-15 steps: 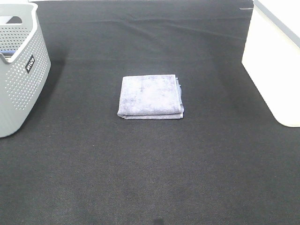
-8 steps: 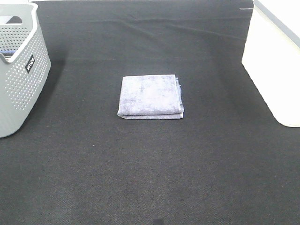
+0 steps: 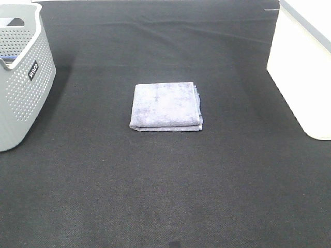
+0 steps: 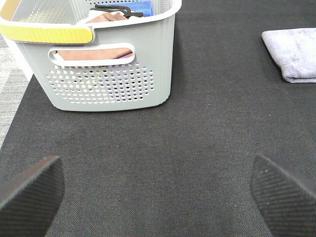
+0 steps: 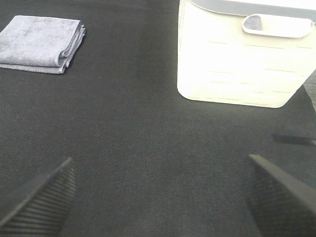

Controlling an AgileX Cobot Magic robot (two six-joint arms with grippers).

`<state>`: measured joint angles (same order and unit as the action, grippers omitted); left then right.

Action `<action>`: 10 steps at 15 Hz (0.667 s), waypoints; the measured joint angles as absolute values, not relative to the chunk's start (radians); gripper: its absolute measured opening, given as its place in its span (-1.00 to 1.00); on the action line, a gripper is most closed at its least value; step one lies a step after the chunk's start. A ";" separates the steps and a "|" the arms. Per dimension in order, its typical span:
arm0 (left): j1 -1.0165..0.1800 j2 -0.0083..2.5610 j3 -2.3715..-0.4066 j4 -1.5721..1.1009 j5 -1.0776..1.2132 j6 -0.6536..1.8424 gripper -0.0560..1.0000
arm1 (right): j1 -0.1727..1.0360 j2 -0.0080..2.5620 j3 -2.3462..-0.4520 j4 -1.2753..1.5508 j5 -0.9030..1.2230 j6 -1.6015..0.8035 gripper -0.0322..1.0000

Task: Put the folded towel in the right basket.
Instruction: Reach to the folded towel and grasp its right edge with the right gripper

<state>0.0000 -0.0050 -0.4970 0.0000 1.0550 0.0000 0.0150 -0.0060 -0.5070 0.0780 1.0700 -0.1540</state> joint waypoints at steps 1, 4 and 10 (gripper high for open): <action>0.000 -0.005 -0.497 0.000 1.055 0.000 0.95 | 0.015 -0.006 -0.507 0.078 1.070 -0.154 0.73; 0.000 -0.005 -0.497 0.000 1.055 0.000 0.95 | 0.015 -0.006 -0.507 0.078 1.070 -0.154 0.73; 0.000 -0.005 -0.497 0.000 1.055 0.000 0.95 | 0.015 -0.006 -0.507 0.078 1.070 -0.154 0.73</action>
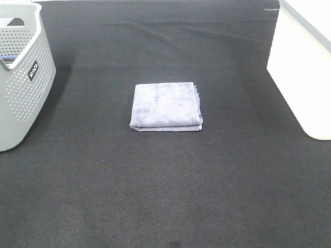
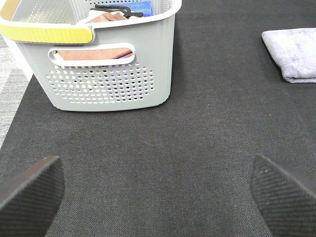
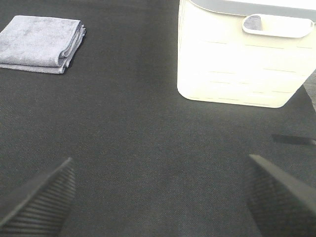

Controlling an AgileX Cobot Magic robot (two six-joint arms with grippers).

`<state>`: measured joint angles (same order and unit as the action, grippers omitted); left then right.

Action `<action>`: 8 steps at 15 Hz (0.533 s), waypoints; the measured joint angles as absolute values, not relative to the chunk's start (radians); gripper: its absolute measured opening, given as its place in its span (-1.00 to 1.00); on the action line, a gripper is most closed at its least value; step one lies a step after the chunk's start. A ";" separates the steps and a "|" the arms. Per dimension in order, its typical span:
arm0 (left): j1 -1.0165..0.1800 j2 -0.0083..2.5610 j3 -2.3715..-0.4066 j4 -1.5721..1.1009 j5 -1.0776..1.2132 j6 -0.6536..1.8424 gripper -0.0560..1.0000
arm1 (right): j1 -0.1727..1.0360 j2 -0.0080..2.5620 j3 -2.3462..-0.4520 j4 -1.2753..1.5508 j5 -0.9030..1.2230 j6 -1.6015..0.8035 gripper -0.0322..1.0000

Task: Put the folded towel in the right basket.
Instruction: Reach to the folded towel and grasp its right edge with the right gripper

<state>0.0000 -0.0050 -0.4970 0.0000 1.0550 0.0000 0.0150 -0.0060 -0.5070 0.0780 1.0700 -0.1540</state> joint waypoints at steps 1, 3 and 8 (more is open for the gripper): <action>0.000 -0.005 -0.497 0.000 1.055 0.000 0.95 | 0.015 -0.006 -0.507 0.078 1.070 -0.154 0.73; 0.000 -0.005 -0.497 0.000 1.055 0.000 0.95 | 0.015 -0.006 -0.507 0.078 1.070 -0.154 0.73; 0.000 -0.005 -0.497 0.000 1.055 0.000 0.95 | 0.015 -0.006 -0.507 0.078 1.070 -0.154 0.73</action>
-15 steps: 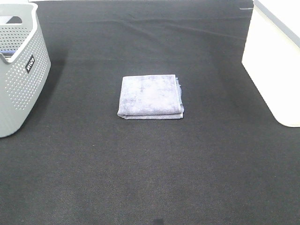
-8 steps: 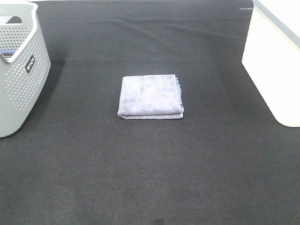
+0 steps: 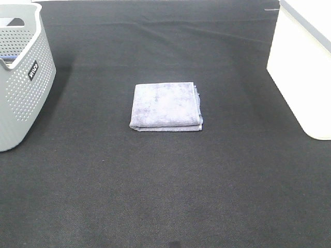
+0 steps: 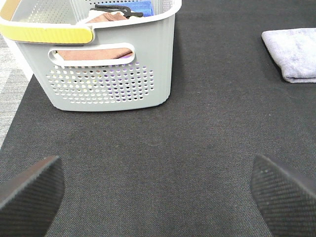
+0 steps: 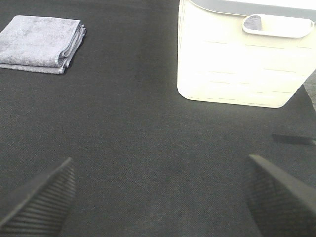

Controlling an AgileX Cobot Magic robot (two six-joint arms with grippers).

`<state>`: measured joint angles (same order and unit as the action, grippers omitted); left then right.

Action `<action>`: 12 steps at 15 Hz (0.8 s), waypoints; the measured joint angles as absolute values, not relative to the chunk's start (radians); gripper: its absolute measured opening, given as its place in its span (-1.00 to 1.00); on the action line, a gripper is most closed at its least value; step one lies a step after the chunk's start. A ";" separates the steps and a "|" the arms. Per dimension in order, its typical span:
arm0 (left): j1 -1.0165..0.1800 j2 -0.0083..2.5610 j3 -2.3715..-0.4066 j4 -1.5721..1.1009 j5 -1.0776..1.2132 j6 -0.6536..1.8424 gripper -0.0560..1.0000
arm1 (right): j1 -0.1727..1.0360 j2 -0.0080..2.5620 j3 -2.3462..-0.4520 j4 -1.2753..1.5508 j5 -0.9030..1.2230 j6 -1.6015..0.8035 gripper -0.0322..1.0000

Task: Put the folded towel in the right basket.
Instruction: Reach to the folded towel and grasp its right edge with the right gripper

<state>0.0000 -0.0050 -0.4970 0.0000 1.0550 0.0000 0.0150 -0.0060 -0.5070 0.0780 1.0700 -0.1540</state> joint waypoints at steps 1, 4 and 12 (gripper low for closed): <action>0.000 -0.005 -0.497 0.000 1.055 0.000 0.95 | 0.015 -0.006 -0.507 0.078 1.070 -0.154 0.73; 0.000 -0.005 -0.497 0.000 1.055 0.000 0.95 | 0.015 -0.006 -0.507 0.078 1.070 -0.154 0.73; 0.000 -0.005 -0.497 0.000 1.055 0.000 0.95 | 0.015 -0.006 -0.507 0.078 1.070 -0.154 0.73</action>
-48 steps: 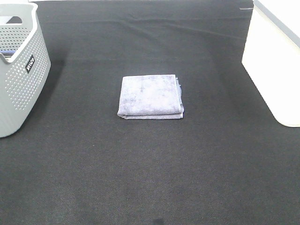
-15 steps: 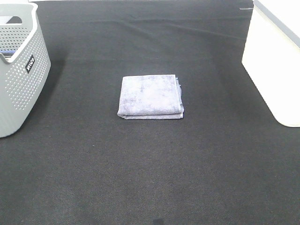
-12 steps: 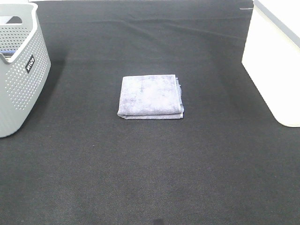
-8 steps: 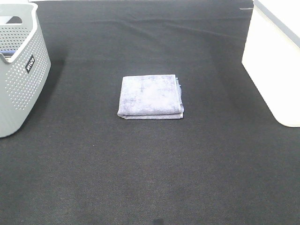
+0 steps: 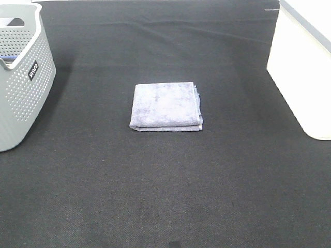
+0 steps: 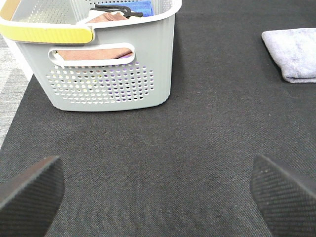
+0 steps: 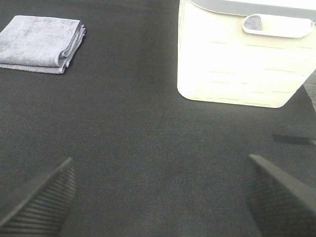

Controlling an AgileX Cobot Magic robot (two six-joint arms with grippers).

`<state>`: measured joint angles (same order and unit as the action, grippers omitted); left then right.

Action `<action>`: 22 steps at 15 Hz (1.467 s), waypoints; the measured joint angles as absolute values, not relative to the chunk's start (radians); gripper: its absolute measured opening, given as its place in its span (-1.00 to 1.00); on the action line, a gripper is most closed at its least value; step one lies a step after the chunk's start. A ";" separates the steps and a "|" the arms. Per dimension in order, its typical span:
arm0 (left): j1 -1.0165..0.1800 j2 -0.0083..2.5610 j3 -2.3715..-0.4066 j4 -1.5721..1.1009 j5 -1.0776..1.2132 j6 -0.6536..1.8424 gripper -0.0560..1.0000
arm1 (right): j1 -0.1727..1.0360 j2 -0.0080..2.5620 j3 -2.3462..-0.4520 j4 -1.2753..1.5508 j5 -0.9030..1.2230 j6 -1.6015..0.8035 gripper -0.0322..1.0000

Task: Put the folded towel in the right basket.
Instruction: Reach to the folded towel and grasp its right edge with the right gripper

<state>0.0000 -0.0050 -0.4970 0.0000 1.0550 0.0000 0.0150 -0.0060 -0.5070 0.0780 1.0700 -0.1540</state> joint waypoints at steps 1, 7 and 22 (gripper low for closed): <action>0.000 -0.005 -0.497 0.000 1.055 0.000 0.95 | 0.015 -0.006 -0.507 0.078 1.070 -0.154 0.73; 0.000 -0.005 -0.497 0.000 1.055 0.000 0.95 | 0.015 -0.006 -0.507 0.078 1.069 -0.154 0.73; 0.000 -0.005 -0.497 0.000 1.055 0.000 0.95 | 0.015 1.175 -1.143 0.298 0.925 -0.199 0.68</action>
<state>0.0000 -0.0050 -0.4970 0.0000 1.0550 0.0000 0.0150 1.1750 -1.1430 0.2980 0.9250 -0.1990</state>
